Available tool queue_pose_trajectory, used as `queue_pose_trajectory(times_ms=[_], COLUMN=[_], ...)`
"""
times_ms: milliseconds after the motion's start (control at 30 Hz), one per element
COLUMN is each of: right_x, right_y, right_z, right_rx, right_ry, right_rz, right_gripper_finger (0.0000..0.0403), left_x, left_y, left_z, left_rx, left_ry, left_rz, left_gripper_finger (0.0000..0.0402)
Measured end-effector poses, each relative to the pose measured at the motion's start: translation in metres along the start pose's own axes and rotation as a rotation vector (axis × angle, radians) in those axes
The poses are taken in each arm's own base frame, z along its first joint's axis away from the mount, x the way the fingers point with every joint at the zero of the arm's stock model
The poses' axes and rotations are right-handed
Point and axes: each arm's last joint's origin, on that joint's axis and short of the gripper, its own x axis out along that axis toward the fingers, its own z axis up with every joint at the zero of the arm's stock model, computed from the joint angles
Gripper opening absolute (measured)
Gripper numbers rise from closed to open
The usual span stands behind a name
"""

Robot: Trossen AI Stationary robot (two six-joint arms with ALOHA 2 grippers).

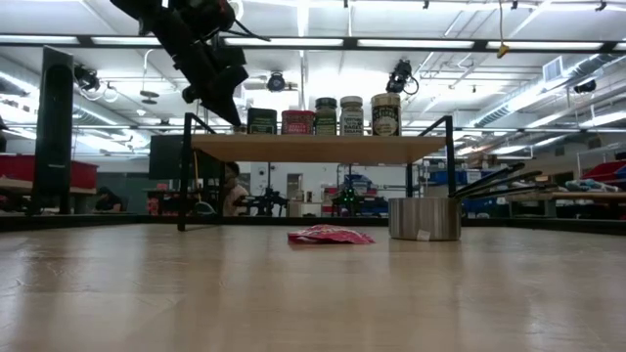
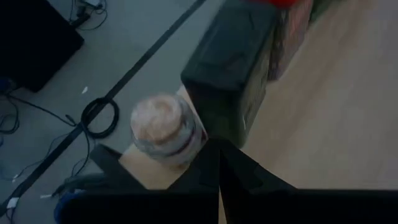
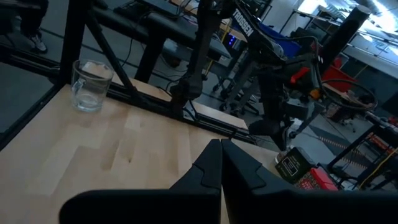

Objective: Shelf spices
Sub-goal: Adjust the black seasoning can on the shelf

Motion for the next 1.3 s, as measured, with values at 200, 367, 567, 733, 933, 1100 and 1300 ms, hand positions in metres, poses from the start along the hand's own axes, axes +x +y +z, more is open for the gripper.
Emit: queue_pose_trajectory(times_ms=[200, 367, 567, 733, 933, 1100, 1300], right_x=[0.000, 0.000, 0.000, 0.000, 0.000, 0.000, 0.000], right_y=[0.000, 0.000, 0.000, 0.000, 0.000, 0.000, 0.000], right_z=[0.000, 0.000, 0.000, 0.000, 0.000, 0.000, 0.000], right_rx=[0.000, 0.000, 0.000, 0.000, 0.002, 0.002, 0.002], right_ry=[0.000, 0.000, 0.000, 0.000, -0.001, -0.001, -0.001], right_rz=[0.000, -0.001, -0.001, -0.001, -0.001, -0.001, -0.001], right_gripper_finger=[0.0001, 0.0001, 0.0001, 0.0001, 0.0001, 0.0001, 0.0001], left_x=[0.002, 0.002, 0.003, 0.004, 0.004, 0.004, 0.000], left_y=[0.007, 0.010, 0.014, 0.016, 0.018, 0.018, 0.020], left_z=[0.006, 0.006, 0.006, 0.008, 0.011, 0.011, 0.011], left_rx=[-0.026, -0.033, -0.019, -0.025, -0.032, -0.032, -0.035], left_ry=[-0.060, -0.067, -0.067, -0.086, -0.119, -0.116, -0.126], left_rz=[-0.038, -0.038, -0.027, -0.025, -0.045, -0.042, -0.014], left_gripper_finger=[0.0004, 0.0004, 0.0004, 0.0004, 0.0004, 0.0004, 0.0004])
